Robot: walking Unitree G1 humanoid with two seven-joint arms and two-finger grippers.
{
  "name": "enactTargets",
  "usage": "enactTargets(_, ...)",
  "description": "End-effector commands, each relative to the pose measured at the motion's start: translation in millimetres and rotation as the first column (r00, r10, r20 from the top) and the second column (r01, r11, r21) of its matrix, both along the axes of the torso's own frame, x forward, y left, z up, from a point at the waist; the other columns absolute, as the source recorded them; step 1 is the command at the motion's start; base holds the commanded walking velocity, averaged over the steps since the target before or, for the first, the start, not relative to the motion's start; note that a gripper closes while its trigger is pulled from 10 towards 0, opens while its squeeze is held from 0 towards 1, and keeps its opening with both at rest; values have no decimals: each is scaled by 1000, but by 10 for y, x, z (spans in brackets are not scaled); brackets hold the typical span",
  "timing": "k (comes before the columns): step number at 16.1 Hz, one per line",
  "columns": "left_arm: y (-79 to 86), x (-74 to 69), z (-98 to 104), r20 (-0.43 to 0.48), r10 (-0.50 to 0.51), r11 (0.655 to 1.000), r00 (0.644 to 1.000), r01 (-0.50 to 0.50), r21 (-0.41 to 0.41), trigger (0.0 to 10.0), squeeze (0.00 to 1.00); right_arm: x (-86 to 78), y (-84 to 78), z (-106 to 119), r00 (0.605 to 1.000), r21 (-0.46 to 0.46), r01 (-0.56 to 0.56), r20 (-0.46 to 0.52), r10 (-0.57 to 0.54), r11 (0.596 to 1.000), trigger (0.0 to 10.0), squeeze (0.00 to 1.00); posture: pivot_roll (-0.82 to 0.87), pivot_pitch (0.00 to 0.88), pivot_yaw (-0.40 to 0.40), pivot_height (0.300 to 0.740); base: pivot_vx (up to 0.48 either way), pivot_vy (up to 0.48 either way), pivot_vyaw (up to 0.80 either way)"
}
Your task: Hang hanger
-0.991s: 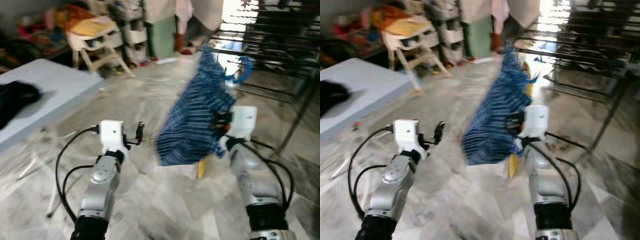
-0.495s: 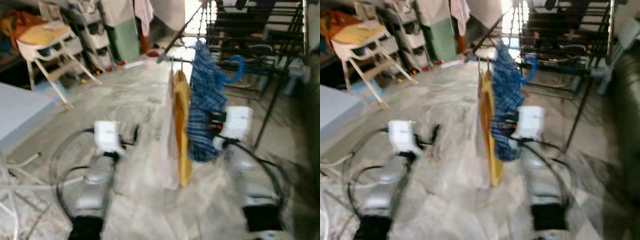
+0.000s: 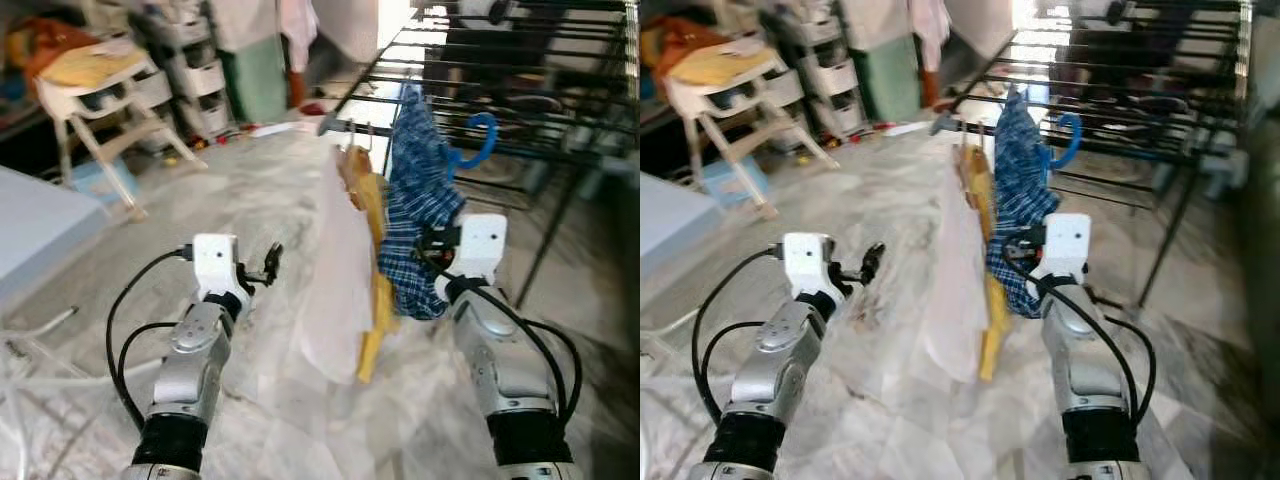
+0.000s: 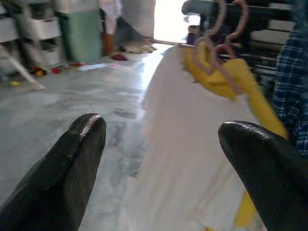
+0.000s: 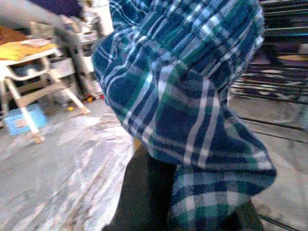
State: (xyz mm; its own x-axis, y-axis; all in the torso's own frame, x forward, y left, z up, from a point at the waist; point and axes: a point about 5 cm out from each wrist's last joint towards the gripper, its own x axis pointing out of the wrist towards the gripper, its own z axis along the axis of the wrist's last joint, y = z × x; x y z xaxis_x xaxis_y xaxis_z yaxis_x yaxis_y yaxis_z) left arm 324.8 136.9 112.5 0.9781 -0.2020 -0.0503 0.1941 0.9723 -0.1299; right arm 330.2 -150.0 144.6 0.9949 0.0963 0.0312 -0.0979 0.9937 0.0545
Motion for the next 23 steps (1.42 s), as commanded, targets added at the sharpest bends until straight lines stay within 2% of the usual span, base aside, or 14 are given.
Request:
enactTargets(1, 116, 24, 38, 6, 24, 1000, 1000, -24, 14, 10000, 0, -2, 92, 82, 999, 8, -25, 40, 25, 1000, 10000, 0, -124, 18, 78, 740, 0, 480, -625)
enactTargets(5, 143, 50, 59, 13, 19, 1000, 1000, -20, 14, 10000, 0, -7, 90, 80, 999, 7, -23, 42, 22, 1000, 10000, 0, -127, 17, 82, 740, 0, 480, -480)
enactTargets(14, 122, 50, 44, -2, -29, 999, 1000, 29, 16, 10000, 0, 10, 58, 115, 997, -11, 48, 67, -47, 999, 10000, 0, -121, 17, 88, 740, 0, 480, 0)
enactTargets(19, 40, 14, 49, 18, -87, 996, 996, 86, 34, 10000, 0, -3, 30, 70, 994, -27, 98, 45, -97, 995, 10000, 0, -122, 20, 86, 740, 0, 0, 0)
enactTargets(23, 23, -2, 41, 18, -105, 993, 994, 104, 48, 10000, 0, 0, -112, -6, 965, -121, 261, 5, -262, 958, 10000, 0, -123, 22, 86, 740, 0, 0, 0)
